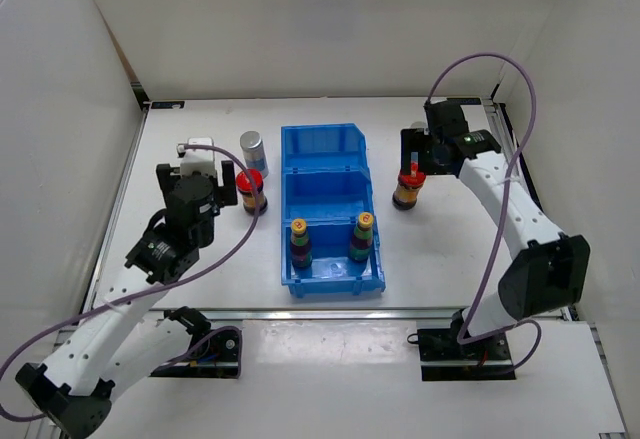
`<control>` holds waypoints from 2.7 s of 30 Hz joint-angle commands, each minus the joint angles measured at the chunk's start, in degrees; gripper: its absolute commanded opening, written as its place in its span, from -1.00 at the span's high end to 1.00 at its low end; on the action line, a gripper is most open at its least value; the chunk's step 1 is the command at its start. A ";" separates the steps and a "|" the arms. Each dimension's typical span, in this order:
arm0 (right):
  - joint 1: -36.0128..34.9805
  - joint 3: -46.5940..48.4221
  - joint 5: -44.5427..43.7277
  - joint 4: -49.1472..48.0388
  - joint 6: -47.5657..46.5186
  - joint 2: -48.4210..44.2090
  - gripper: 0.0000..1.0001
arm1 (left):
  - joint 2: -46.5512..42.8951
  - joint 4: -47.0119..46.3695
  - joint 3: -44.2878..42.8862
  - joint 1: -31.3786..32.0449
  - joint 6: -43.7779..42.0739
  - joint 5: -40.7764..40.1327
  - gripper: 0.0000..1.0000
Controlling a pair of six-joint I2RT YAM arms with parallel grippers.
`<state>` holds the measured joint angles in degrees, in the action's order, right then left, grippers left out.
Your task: Organize the condiment bottles
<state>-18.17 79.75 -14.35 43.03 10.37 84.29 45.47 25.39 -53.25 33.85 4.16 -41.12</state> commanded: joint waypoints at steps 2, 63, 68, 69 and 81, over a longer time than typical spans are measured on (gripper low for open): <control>1.21 3.13 8.54 -1.28 -0.35 3.24 -1.00 | -1.69 -0.34 6.31 -3.44 -0.05 -2.82 -1.00; -17.95 11.66 10.84 -5.32 -3.17 18.97 0.41 | -6.27 -4.99 12.91 -3.96 4.63 -6.07 -1.00; -17.95 12.89 9.43 -4.71 -2.11 21.53 -0.07 | -5.66 -9.91 16.60 -3.96 1.64 -5.04 -1.00; -17.95 13.50 9.43 -4.71 -2.11 22.05 -0.13 | -6.79 -10.96 17.30 -3.96 0.94 -2.93 -1.00; -17.95 20.88 6.43 -1.63 -4.12 10.20 -1.00 | 0.66 -10.19 15.04 -3.96 2.33 13.77 -1.00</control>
<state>-36.14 96.09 -7.38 42.02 8.23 101.80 43.79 13.91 -34.48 30.09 5.39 -35.07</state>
